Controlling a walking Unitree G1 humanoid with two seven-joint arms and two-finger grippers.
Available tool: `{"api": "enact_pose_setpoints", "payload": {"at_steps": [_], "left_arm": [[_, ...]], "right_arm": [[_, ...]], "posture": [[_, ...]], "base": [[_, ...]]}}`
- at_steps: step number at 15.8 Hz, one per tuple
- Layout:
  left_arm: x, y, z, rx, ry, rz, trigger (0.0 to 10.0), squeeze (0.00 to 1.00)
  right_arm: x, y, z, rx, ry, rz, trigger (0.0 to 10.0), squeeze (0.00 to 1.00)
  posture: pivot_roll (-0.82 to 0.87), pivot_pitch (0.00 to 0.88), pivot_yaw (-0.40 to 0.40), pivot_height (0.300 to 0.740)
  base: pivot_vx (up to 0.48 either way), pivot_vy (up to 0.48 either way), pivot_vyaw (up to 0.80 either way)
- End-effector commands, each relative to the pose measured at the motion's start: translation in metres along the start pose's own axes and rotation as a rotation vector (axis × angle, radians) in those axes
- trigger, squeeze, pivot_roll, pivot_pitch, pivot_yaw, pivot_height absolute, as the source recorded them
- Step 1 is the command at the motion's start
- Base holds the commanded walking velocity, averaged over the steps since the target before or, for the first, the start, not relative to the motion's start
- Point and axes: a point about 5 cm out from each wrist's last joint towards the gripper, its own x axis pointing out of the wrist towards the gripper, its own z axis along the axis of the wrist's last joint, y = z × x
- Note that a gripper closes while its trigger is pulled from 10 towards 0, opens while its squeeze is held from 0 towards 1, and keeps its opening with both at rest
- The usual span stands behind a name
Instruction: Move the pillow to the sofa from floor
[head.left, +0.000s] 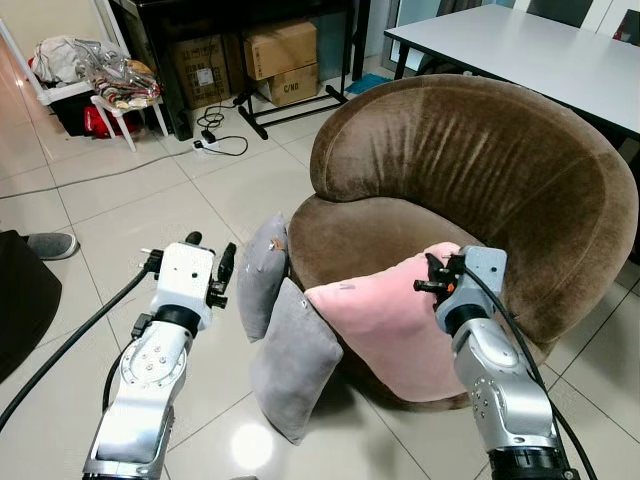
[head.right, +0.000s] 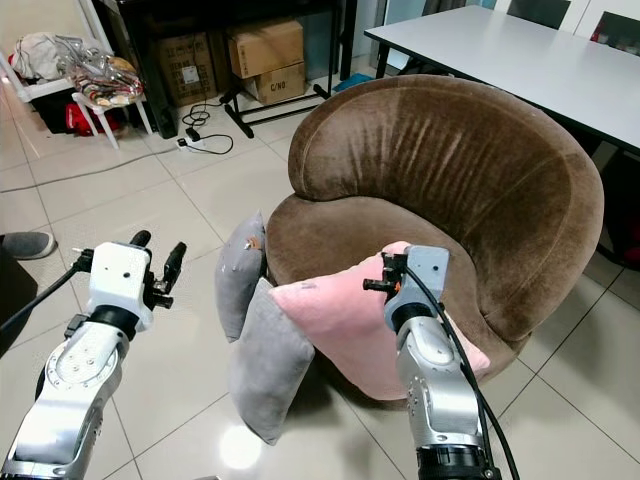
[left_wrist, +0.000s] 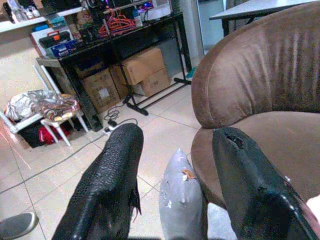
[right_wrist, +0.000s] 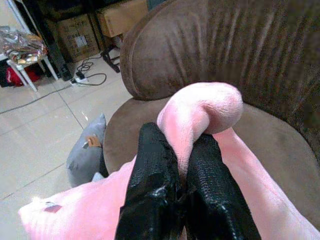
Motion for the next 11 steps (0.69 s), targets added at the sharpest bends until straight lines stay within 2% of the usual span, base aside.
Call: {"api": "enact_pose_setpoints", "payload": {"at_steps": [1, 5, 8, 11], "left_arm": [[0.0031, 0.0030, 0.0022, 0.007, -0.012, 0.004, 10.0, 0.00], [0.0042, 0.0025, 0.0028, 0.001, -0.017, -0.015, 10.0, 0.00], [0.0107, 0.0029, 0.0059, -0.034, -0.034, -0.013, 10.0, 0.00], [0.0113, -0.0006, 0.0080, -0.041, -0.038, -0.049, 10.0, 0.00]], "right_arm": [[0.0044, 0.0054, 0.0128, 0.008, -0.052, 0.014, 10.0, 0.00], [0.0020, 0.0063, 0.0109, 0.008, -0.054, 0.015, 10.0, 0.00], [-0.0003, 0.0032, 0.0108, 0.014, -0.060, -0.006, 10.0, 0.00], [-0.0009, 0.0013, 0.0098, 0.016, -0.059, -0.014, 10.0, 0.00]], "posture": [[-0.09, 0.000, -0.003, 0.740], [-0.10, 0.000, 0.018, 0.740], [-0.12, 0.000, 0.044, 0.740], [-0.11, 0.000, 0.037, 0.740]], "base": [[0.000, 0.000, 0.00], [0.000, 0.000, 0.00], [0.000, 0.000, 0.00], [0.000, 0.000, 0.00]]}}
